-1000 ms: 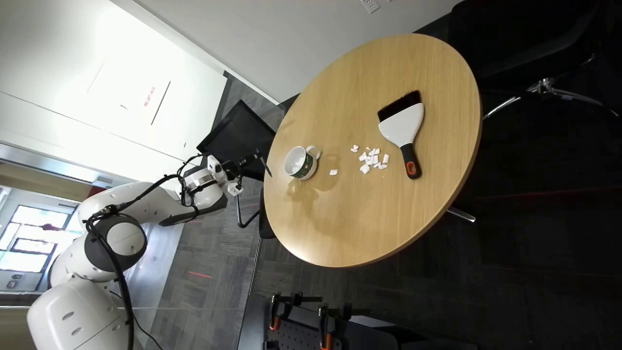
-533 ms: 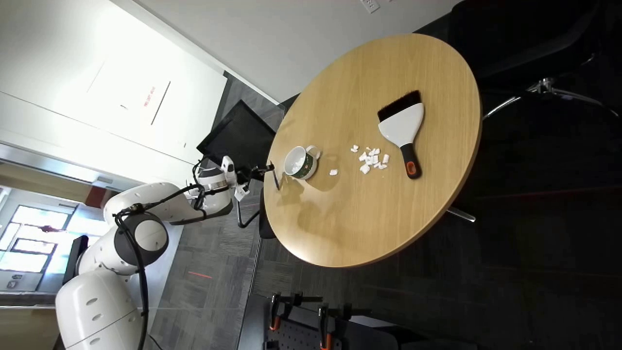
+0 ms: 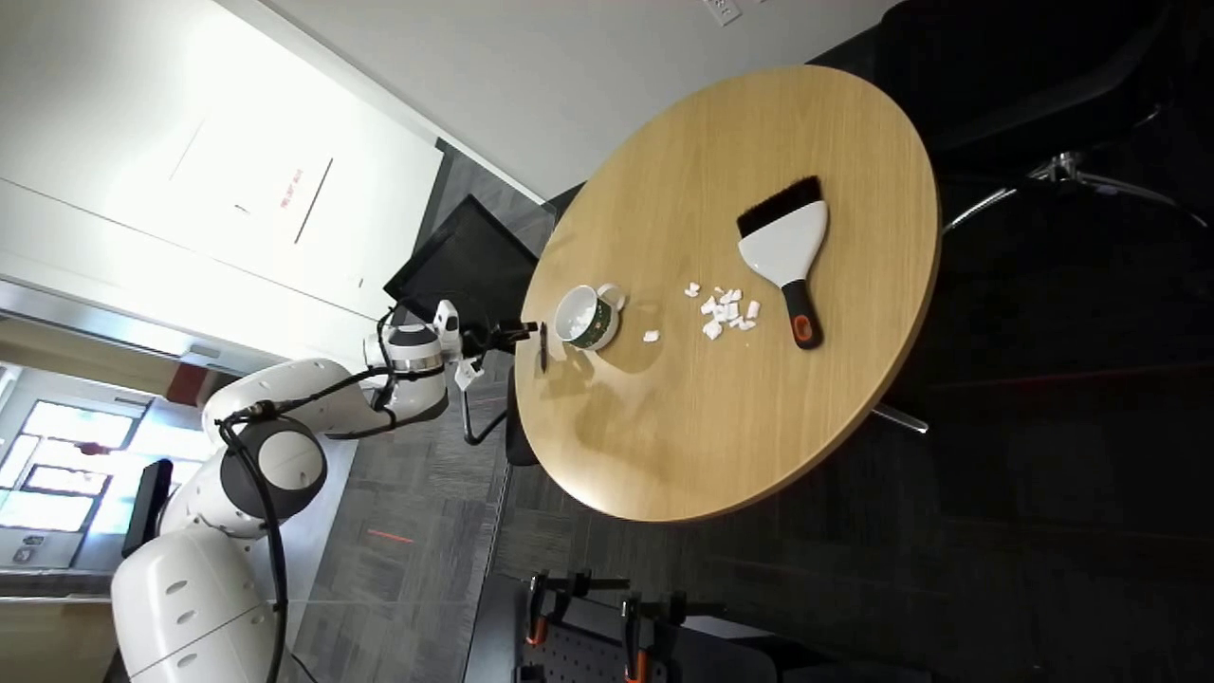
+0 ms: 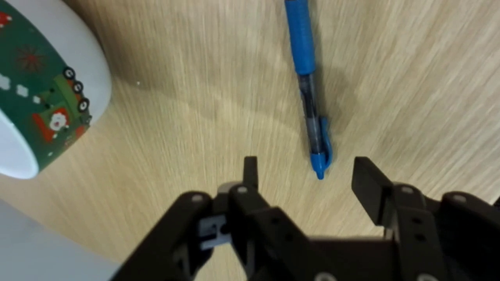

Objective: Use the pen to stir the contents of the mug, pour the contents of the mug on the table, then sweep them

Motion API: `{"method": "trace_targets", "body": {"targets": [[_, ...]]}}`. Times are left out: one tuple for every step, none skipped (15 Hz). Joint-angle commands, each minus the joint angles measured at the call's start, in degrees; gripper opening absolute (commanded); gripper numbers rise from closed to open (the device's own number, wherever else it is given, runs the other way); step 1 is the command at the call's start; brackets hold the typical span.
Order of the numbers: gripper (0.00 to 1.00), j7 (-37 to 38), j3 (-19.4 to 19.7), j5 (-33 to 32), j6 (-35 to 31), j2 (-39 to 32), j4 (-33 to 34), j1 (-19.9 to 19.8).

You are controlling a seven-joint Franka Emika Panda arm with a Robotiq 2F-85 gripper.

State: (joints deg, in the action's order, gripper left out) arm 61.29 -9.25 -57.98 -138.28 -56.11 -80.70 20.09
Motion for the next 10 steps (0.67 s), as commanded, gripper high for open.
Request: {"method": "trace_targets", "body": {"targets": [[0.95, 0.4, 3.7, 2.2, -1.5, 3.6, -2.7, 2.3], [0.99, 1.2, 4.5, 2.0, -2.0, 5.0, -4.0, 2.6], [1.00, 2.3, 5.3, 1.3, -3.3, 6.5, -5.3, 2.8], [1.00, 3.4, 6.0, 1.0, -4.2, 7.8, -6.3, 3.0], [1.00, 4.8, 6.6, 0.8, -5.7, 9.6, -7.9, 2.9], [1.00, 5.9, 7.1, 0.8, -6.8, 11.1, -9.3, 2.8], [1.00, 7.4, 7.8, 0.8, -7.9, 12.8, -10.9, 2.6], [1.00, 8.7, 8.1, 1.3, -8.9, 14.4, -12.4, 2.1], [1.00, 10.4, 8.6, 1.7, -9.4, 16.2, -14.4, 1.5], [1.00, 11.9, 9.0, 2.0, -9.9, 17.8, -16.1, 1.1]]}}
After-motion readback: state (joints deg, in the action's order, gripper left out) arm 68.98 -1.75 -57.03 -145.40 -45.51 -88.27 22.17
